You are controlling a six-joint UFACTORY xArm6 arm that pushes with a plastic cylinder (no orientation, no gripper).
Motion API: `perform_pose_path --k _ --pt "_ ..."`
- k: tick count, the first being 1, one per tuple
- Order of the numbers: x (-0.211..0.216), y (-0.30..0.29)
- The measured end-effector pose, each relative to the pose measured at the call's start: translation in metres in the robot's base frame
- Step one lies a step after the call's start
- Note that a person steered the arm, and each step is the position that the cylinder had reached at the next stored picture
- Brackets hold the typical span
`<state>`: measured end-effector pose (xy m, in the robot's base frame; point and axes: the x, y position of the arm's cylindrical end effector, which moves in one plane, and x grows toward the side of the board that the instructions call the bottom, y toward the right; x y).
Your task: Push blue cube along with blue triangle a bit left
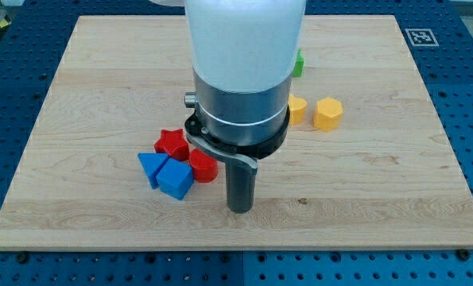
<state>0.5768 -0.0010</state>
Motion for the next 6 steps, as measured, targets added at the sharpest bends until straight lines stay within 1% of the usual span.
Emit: perform_pose_path --k 1,2,4,6 --pt "0.000 -0.011" --pt "0.000 -0.038" --pt "-0.012 -0.050" --pt "-0.024 -0.087"
